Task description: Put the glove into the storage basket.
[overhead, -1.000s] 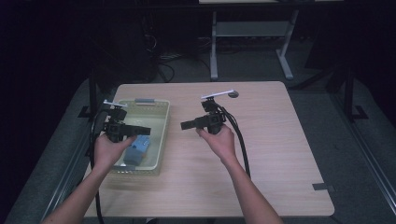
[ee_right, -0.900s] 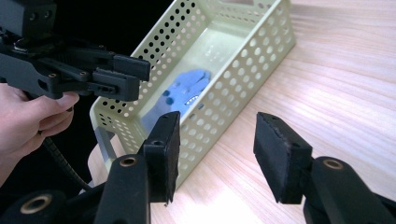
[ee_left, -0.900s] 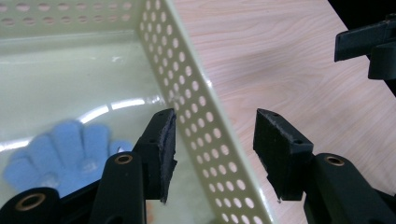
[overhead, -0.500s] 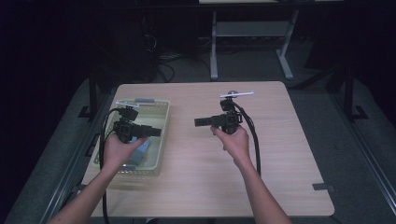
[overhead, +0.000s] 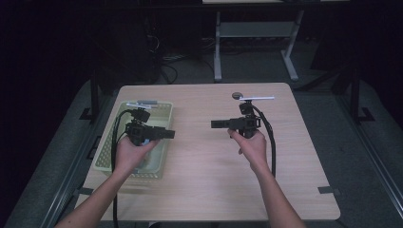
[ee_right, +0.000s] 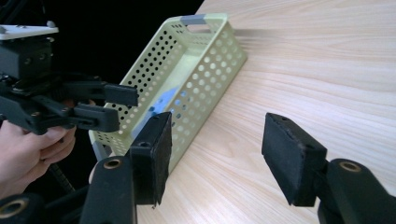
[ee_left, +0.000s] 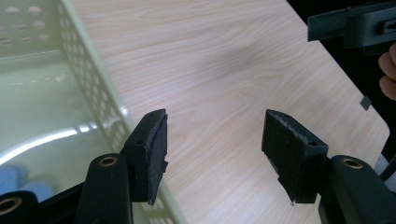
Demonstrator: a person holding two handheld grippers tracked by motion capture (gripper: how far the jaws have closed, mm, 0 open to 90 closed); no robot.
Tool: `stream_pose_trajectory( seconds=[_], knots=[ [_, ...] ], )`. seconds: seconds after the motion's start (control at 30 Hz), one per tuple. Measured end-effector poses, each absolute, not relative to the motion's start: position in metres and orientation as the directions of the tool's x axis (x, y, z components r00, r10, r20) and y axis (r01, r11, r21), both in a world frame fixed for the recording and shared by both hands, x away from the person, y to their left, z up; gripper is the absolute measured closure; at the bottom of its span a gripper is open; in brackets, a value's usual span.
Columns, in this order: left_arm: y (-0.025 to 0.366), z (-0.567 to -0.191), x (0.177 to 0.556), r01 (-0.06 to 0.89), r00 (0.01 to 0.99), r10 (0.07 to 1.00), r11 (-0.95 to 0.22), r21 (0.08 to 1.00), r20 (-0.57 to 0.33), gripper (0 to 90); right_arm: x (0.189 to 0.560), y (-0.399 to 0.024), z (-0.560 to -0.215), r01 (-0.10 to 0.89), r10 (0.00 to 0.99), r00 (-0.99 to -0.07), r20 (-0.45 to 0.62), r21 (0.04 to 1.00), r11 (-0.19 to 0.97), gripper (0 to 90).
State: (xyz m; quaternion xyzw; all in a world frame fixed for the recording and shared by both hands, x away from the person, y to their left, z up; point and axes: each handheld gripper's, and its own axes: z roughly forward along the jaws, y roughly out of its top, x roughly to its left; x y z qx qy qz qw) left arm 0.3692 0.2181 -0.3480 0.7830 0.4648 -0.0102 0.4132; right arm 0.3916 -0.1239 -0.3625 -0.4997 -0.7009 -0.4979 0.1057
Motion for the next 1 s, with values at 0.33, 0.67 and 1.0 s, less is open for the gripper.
stream_pose_trajectory(
  seconds=[0.33,0.67,1.0],
  knots=[
    [0.196,-0.35,0.367,0.722,0.606,0.682,-0.256,0.643,-0.409,39.0,0.386,-0.149,-0.371,0.81,0.612,-0.45,0.65,0.585,-0.025,40.3],
    [0.179,-0.352,0.362,0.708,0.633,0.65,-0.266,0.654,-0.42,37.5,0.378,-0.177,-0.379,0.814,0.618,-0.417,0.667,0.577,-0.073,38.3],
    [0.16,-0.355,0.354,0.692,0.667,0.615,-0.301,0.657,-0.421,36.4,0.371,-0.204,-0.385,0.806,0.611,-0.384,0.692,0.574,-0.143,34.6]
  ],
)
